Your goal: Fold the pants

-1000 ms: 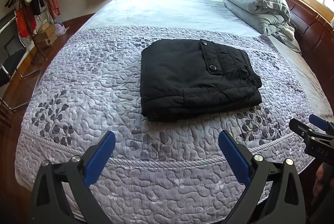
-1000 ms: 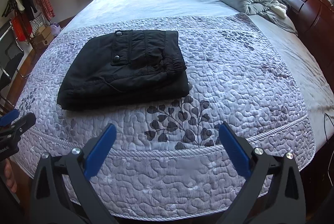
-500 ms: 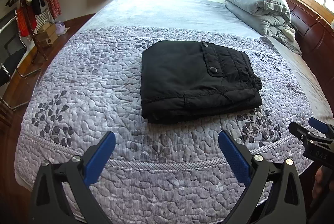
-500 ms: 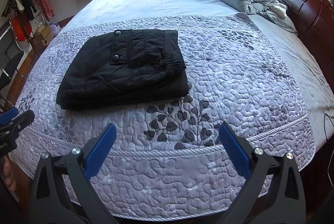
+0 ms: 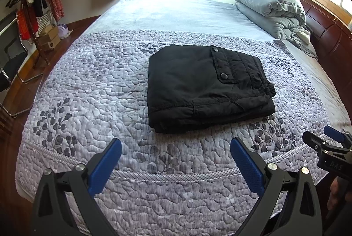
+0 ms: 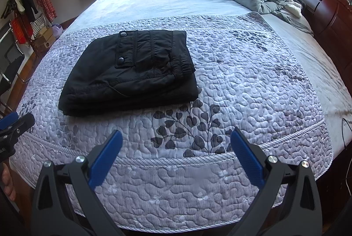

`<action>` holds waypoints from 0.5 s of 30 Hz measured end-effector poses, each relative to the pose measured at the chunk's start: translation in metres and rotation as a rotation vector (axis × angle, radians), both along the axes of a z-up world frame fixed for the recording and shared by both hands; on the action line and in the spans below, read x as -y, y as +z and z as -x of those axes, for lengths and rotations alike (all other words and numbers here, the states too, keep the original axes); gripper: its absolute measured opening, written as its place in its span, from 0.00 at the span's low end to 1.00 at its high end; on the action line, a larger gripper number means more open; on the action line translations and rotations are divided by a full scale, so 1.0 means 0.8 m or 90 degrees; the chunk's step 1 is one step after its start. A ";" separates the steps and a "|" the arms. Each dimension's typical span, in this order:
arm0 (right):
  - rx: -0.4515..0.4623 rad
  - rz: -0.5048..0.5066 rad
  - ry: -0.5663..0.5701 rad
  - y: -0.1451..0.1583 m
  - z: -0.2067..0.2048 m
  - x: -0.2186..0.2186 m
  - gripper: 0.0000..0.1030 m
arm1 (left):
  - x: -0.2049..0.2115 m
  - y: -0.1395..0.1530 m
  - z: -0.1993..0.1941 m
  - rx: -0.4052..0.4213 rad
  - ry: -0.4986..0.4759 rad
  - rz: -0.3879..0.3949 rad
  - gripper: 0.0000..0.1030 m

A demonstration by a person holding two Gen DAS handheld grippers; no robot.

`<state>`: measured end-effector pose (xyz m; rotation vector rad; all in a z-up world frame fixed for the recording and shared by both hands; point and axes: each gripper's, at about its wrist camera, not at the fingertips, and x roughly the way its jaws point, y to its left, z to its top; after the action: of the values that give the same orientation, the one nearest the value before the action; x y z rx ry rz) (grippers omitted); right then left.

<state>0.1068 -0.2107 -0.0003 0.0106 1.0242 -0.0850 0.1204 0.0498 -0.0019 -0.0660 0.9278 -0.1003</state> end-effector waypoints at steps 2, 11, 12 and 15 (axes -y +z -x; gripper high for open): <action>-0.001 -0.001 0.000 0.000 0.000 0.000 0.95 | 0.000 0.000 0.000 0.000 0.000 0.000 0.97; 0.000 0.001 0.001 -0.001 -0.001 0.001 0.95 | 0.001 0.002 -0.001 0.002 -0.001 -0.002 0.97; 0.000 0.002 0.000 -0.001 -0.001 0.001 0.95 | 0.001 0.002 -0.001 0.002 -0.001 -0.001 0.97; -0.002 0.003 -0.001 -0.002 -0.002 0.001 0.95 | 0.000 0.003 -0.001 0.010 -0.005 0.007 0.97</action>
<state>0.1087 -0.2111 -0.0015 0.0071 1.0268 -0.0878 0.1213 0.0501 0.0009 -0.0716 0.9126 -0.1131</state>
